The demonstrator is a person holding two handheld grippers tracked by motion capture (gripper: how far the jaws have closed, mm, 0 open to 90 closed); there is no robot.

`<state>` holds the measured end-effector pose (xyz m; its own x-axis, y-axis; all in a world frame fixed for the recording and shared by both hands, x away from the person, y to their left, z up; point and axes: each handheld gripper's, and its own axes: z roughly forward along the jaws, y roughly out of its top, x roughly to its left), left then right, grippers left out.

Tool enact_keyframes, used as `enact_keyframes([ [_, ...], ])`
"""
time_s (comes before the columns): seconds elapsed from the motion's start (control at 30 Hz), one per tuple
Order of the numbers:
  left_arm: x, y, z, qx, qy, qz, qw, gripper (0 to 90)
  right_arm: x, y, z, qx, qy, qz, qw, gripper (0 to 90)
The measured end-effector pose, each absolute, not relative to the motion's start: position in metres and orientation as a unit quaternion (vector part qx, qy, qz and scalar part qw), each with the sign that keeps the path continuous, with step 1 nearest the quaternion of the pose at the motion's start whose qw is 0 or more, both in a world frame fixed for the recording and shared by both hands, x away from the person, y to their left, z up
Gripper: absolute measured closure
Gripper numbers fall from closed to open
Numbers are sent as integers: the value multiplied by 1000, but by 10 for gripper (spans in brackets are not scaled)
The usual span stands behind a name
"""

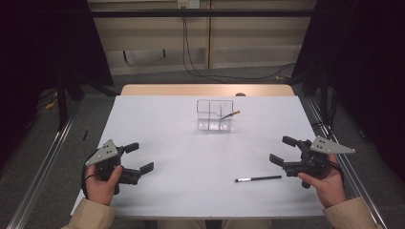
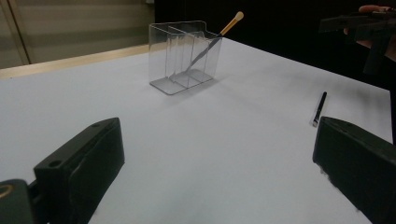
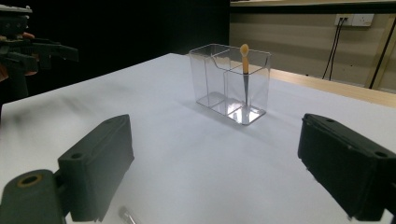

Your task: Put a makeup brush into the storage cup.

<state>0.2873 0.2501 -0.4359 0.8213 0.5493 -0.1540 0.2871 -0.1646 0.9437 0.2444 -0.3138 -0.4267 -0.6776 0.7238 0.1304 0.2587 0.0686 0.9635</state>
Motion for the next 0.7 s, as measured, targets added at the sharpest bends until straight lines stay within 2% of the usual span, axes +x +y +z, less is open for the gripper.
enact_keyframes([
  [0.7, 287, 249, -436, 756, 277, 113, 582, 21, 253, -299, -426, 335, 723, 578, 174, 96],
])
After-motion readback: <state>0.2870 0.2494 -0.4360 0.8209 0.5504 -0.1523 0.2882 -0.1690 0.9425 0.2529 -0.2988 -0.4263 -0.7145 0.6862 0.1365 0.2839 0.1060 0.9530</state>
